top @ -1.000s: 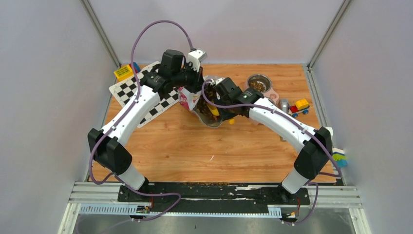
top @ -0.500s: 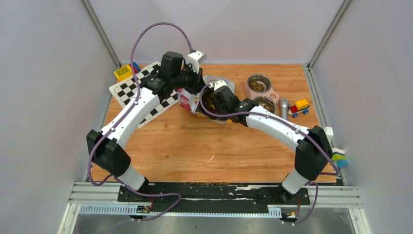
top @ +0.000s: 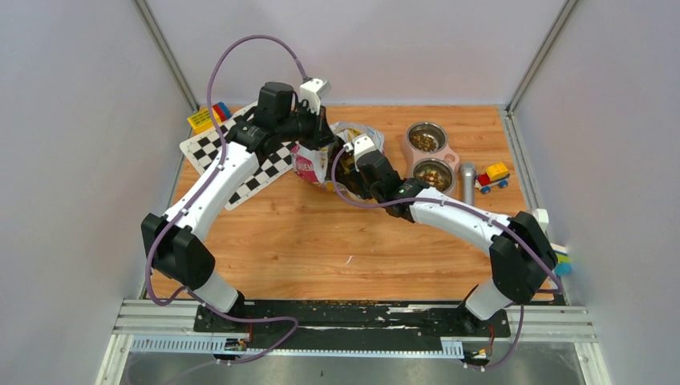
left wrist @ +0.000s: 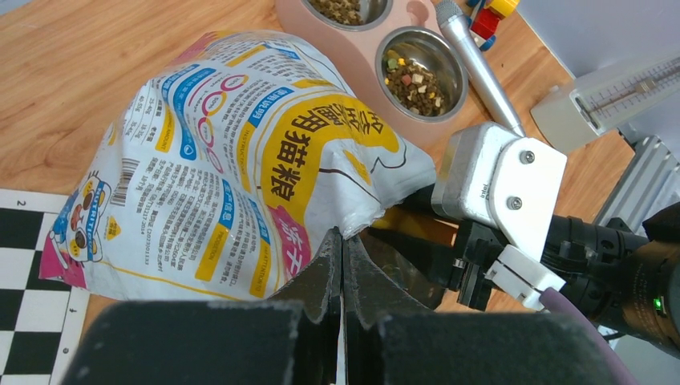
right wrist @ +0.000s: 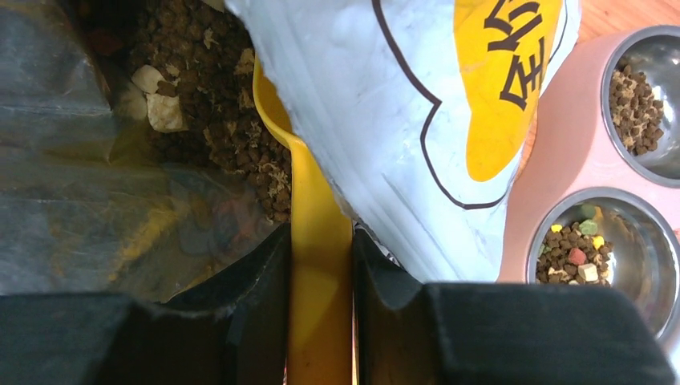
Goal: Serve the pet food
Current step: Collect the pet food from the pet food bag.
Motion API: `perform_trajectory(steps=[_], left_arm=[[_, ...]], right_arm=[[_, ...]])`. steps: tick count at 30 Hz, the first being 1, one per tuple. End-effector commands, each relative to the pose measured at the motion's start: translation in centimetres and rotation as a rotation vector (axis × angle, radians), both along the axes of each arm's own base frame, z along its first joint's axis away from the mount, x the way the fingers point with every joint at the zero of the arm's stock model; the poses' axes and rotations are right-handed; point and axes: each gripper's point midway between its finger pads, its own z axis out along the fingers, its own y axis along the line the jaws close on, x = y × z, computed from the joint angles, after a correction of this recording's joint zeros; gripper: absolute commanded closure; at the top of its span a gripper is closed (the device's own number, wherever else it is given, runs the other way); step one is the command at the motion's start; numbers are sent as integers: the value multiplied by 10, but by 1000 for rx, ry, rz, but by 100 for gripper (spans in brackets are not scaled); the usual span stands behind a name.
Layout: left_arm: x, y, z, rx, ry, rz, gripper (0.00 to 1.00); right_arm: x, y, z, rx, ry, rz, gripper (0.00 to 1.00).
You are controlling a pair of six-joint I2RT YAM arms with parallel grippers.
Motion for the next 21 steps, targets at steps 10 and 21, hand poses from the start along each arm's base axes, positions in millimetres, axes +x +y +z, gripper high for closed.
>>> perform_trajectory(steps=[10,21], left_arm=[[14,20,36,-60,-64,76,100],[32,27,42,-56,-61,110,100]], right_arm=[[-4,-4,90,111,-182,92,100],[-31,-11,87,81,-155,205,100]])
